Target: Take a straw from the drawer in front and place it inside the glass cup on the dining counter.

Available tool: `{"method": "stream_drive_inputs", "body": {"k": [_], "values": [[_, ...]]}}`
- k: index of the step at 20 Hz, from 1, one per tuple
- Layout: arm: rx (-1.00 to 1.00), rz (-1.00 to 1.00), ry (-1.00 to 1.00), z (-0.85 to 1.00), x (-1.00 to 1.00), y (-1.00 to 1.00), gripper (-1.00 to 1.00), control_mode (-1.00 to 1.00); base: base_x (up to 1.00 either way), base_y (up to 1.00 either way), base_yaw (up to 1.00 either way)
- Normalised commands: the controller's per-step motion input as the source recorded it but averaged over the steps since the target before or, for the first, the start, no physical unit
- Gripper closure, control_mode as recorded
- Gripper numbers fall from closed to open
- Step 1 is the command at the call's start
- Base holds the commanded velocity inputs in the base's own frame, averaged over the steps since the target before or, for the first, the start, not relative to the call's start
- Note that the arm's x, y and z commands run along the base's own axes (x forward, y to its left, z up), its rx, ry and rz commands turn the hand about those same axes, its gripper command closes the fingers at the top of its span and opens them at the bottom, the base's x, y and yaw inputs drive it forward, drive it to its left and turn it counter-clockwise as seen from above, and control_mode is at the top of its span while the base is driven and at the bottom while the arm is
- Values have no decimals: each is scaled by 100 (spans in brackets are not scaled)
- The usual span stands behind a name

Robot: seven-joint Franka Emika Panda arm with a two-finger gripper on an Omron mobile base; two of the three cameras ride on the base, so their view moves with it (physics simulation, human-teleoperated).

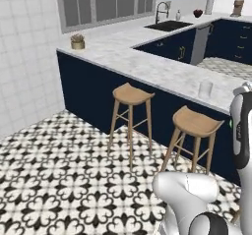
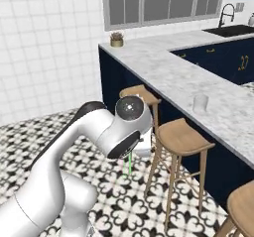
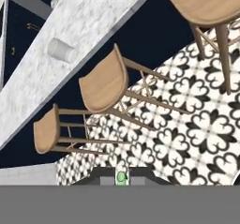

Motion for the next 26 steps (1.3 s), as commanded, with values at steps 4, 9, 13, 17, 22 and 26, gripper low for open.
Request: {"method": "stream_drive_inputs", "body": {"k": [4,9,13,17,22,26], "values": [[0,0,0,0,0,0,100,100,69,3,-50],[0,0,0,0,0,0,100,100,67,2,-53],[0,0,0,0,0,0,100,100,81,28,-46],[0,0,0,0,0,0,100,100,87,41,-40],[0,0,0,0,0,0,100,100,86,21,-36],[0,0,0,0,0,0,100,100,59,-15,-14]]}}
